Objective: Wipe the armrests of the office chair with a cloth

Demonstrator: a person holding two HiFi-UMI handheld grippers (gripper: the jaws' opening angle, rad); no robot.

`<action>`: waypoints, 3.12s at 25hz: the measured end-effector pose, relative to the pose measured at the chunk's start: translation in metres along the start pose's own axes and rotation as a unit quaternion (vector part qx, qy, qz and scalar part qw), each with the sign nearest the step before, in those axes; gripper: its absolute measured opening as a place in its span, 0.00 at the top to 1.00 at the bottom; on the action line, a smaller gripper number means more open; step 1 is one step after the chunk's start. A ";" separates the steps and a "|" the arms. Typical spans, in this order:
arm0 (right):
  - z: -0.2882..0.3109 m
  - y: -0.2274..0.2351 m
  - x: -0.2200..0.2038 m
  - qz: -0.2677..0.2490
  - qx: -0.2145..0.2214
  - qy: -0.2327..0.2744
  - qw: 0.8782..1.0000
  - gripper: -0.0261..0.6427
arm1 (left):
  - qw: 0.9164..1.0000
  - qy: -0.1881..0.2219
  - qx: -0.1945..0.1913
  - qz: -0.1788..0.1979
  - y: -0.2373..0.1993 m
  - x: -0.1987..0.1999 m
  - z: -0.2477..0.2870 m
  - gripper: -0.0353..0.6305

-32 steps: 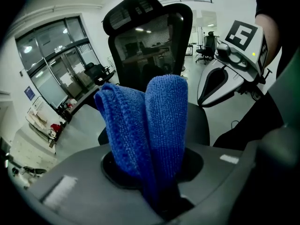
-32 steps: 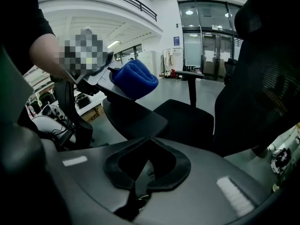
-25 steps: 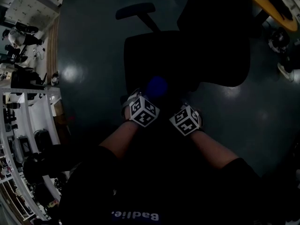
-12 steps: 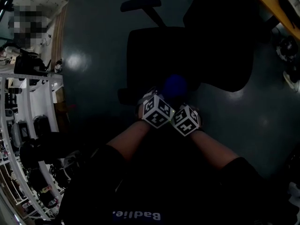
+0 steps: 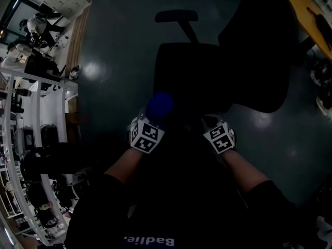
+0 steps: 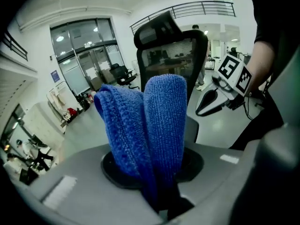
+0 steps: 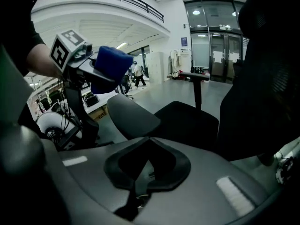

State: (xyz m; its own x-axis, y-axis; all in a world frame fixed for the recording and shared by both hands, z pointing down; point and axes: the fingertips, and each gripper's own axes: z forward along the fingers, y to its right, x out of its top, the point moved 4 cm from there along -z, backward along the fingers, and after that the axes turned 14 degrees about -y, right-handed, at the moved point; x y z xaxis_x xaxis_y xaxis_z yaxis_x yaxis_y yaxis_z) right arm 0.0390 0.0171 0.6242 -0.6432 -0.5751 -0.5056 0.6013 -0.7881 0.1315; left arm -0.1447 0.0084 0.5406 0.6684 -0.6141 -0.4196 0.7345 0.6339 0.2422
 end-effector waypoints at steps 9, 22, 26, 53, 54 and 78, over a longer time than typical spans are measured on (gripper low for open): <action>0.004 0.002 0.000 0.002 -0.014 -0.018 1.000 0.96 | 0.998 -0.041 0.013 -0.053 -0.021 -0.062 0.021 0.75; 0.009 -0.020 0.011 -0.041 0.003 -0.020 0.999 0.96 | 0.999 -0.035 -0.034 0.002 0.046 -0.029 0.034 0.75; 0.008 -0.022 0.011 -0.058 0.011 -0.017 0.998 0.96 | 0.998 -0.023 -0.055 0.010 0.073 -0.004 0.039 0.75; -0.056 -0.077 -0.015 -0.015 -0.054 0.004 0.998 0.96 | 0.984 0.130 -0.118 0.000 0.098 0.004 -0.045 0.75; -0.058 -0.083 -0.014 -0.010 -0.059 0.008 0.998 0.96 | 0.983 0.137 -0.119 0.002 0.097 0.001 -0.052 0.75; -0.116 -0.194 -0.004 0.021 -0.124 0.096 0.987 0.96 | 0.964 0.232 -0.134 -0.004 0.119 -0.082 -0.158 0.75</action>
State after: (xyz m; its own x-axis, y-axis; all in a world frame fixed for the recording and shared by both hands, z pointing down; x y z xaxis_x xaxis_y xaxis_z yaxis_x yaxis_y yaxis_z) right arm -0.0195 0.1980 0.5017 -0.5281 -0.5351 -0.6593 0.7380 -0.6733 -0.0446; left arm -0.1299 0.2085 0.4656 0.4932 -0.3831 -0.7811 0.6414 0.7667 0.0289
